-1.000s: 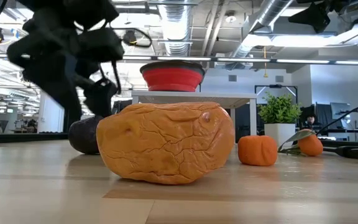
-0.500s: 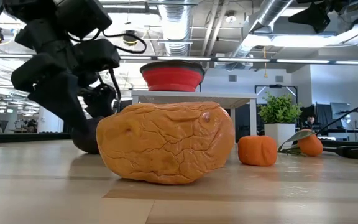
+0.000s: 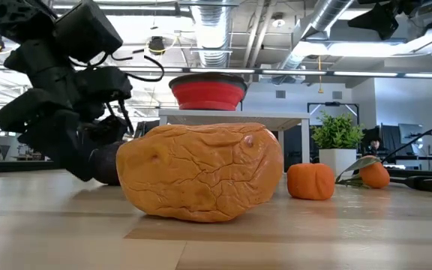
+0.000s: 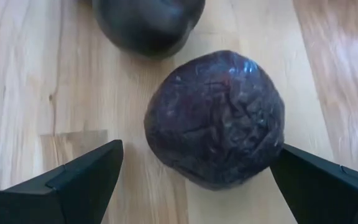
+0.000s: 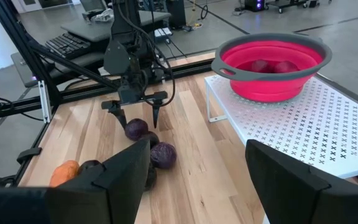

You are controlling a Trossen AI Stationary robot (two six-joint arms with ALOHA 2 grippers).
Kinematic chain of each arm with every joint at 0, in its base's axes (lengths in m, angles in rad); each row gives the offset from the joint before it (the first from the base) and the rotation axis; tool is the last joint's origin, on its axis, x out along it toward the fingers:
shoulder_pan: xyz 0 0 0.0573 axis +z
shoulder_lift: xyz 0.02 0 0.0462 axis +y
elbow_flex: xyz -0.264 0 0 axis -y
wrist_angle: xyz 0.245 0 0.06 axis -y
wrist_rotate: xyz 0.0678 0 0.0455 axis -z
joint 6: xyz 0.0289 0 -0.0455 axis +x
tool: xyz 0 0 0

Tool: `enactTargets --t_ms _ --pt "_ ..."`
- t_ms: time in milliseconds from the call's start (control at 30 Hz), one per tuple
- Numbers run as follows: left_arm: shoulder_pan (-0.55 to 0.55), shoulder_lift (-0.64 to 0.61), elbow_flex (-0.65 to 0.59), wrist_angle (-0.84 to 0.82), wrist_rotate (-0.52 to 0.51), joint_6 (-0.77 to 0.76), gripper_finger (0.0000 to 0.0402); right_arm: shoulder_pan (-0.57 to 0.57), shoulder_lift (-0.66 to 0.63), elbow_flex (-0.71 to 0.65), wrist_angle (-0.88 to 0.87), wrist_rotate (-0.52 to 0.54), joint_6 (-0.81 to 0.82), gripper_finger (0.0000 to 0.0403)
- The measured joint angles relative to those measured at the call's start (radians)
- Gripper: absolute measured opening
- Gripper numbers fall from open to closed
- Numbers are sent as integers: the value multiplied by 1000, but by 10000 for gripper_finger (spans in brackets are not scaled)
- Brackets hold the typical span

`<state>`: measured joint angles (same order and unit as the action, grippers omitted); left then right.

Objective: Pick & Place Fruit
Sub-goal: Put the plum into the strainer bowl on the shelf

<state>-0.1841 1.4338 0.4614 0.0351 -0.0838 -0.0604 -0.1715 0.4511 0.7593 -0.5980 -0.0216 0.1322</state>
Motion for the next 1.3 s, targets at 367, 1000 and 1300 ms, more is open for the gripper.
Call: enactTargets --t_ms 367,1000,1300 --pt "0 0 0 29 4 -34 392 0 0 0 0 0 0 260" --pt "0 107 3 171 56 23 392 0 0 0 0 0 0 260" --pt "1 95 1 181 49 18 342 0 0 0 0 0 0 260"
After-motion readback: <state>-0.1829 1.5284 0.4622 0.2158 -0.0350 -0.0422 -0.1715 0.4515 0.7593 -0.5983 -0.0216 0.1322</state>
